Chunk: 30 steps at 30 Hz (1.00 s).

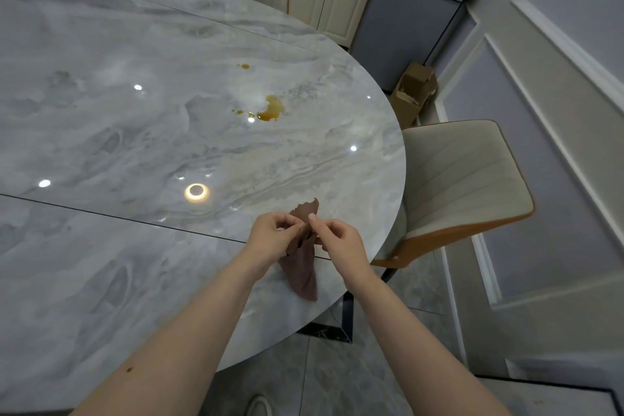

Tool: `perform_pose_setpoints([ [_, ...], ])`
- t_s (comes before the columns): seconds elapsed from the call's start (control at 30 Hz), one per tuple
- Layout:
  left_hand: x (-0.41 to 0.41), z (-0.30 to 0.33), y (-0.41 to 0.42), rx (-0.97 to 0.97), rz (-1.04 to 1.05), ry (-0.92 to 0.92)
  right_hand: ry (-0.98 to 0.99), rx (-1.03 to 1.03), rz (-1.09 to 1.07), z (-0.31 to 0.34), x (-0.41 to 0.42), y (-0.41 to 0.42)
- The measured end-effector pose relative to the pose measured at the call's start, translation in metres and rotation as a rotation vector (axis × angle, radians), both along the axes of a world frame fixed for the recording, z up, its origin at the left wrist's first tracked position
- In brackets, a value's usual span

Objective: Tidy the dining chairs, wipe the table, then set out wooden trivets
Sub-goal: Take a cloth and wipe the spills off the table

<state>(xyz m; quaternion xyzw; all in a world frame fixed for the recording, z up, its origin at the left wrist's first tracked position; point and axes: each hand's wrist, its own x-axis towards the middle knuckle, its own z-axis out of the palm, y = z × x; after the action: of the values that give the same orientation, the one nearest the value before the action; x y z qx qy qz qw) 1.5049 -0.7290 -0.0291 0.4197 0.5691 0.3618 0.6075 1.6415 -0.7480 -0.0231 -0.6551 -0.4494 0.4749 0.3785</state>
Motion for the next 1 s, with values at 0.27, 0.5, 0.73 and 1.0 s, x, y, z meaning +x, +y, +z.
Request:
perform_pose_setpoints([
  [0.27,-0.014,0.013,0.003,0.054,0.06,-0.002,0.106,-0.084,-0.03,0.019,-0.003,0.004],
  [0.5,-0.04,0.045,0.01,0.022,0.275,-0.218,0.089,-0.104,-0.151,0.041,0.008,0.006],
  [0.73,-0.048,0.066,0.015,0.011,0.367,-0.248,0.255,-0.188,-0.239,0.049,0.008,0.009],
  [1.0,-0.055,0.076,0.027,0.04,0.438,-0.3,0.468,-0.103,-0.412,0.077,0.009,0.024],
])
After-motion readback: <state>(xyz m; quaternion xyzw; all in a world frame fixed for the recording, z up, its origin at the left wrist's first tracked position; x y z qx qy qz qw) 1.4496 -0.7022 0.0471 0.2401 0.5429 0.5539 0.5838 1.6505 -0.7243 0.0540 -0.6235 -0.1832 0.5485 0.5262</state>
